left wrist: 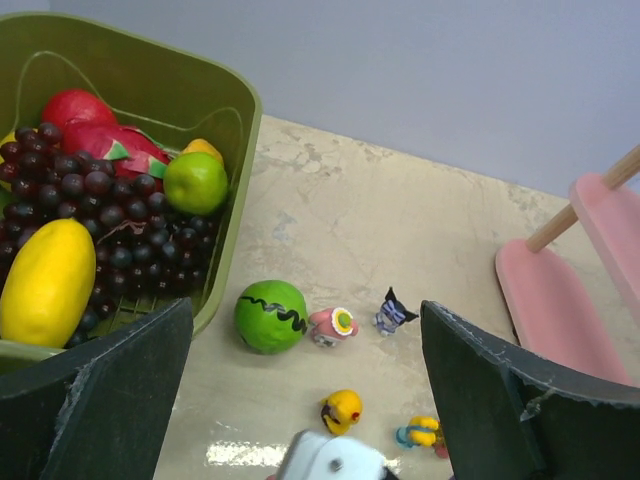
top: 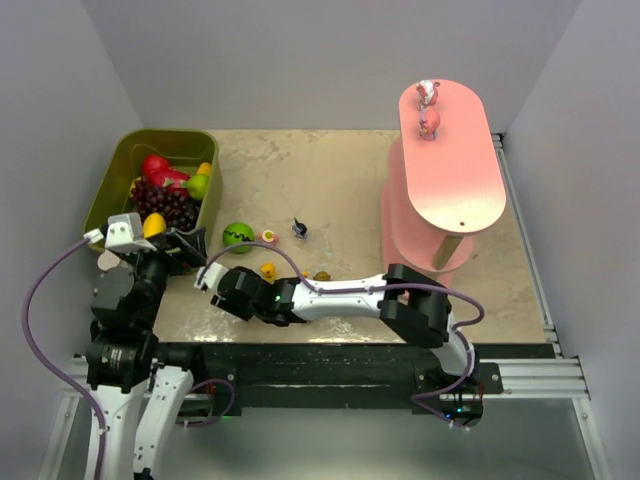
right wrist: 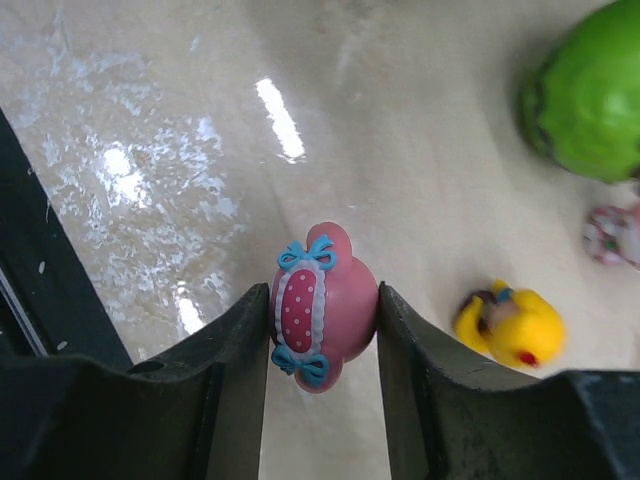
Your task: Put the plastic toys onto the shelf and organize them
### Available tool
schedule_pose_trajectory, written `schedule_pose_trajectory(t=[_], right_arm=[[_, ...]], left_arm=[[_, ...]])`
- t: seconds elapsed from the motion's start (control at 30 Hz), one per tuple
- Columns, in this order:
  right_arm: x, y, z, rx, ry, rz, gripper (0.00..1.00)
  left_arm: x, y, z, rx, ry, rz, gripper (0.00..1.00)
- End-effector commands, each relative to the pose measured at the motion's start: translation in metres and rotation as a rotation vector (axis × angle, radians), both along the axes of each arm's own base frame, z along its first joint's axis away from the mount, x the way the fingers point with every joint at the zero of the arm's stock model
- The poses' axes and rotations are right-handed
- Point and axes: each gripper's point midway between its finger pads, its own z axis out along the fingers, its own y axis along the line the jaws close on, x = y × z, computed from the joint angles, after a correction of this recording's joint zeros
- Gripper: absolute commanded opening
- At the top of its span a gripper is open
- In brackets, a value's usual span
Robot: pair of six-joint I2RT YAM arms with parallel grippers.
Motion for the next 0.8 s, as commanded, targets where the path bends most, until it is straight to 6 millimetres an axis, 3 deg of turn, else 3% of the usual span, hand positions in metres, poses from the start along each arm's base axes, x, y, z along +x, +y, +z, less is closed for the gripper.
schedule_pose_trajectory(t=[0.0, 0.03, 0.1, 0.13, 0.2, 0.23, 0.3, 0.4, 0.47, 0.57, 0.77], right_arm=[[0.025, -0.021, 0.101, 0.125, -0.047, -0.189, 0.00], [0.029, -0.027, 0.123, 0.157, -0.055, -0.214, 0.00], [0.040, -0.046, 0.137, 0.140, -0.059, -0.287, 0.00], [0.044, -0.051, 0.160, 0.173, -0.066, -0.313, 0.00], [0.056, -0.076, 0.173, 0.138, -0.079, -0.398, 0.00], [0.062, -0.083, 0.196, 0.171, -0.092, -0.427, 0.00], [0.074, -0.108, 0.208, 0.134, -0.115, -0.506, 0.00], [0.088, -0.139, 0.243, 0.138, -0.154, -0.589, 0.00], [0.095, -0.155, 0.268, 0.171, -0.183, -0.629, 0.00], [0.100, -0.176, 0.291, 0.165, -0.215, -0.671, 0.00], [0.105, -0.226, 0.338, 0.183, -0.297, -0.785, 0.00]], left_arm=[[-0.009, 0.007, 0.012, -0.065, -0.082, 0.047, 1.00], [-0.009, 0.007, 0.012, -0.065, -0.082, 0.046, 1.00], [-0.006, 0.006, 0.008, -0.059, -0.062, 0.042, 0.99], [-0.004, 0.006, 0.005, -0.056, -0.053, 0.042, 0.99], [0.000, 0.003, -0.002, -0.055, -0.036, 0.029, 1.00], [0.001, 0.002, -0.006, -0.056, -0.028, 0.027, 0.99], [0.008, 0.000, -0.019, -0.063, -0.003, 0.019, 1.00], [0.017, -0.007, -0.041, -0.083, 0.041, -0.008, 0.99], [0.022, -0.010, -0.061, -0.093, 0.085, -0.019, 0.99], [0.027, -0.016, -0.076, -0.102, 0.118, -0.043, 0.99], [0.029, -0.018, -0.080, -0.093, 0.141, -0.059, 0.99]])
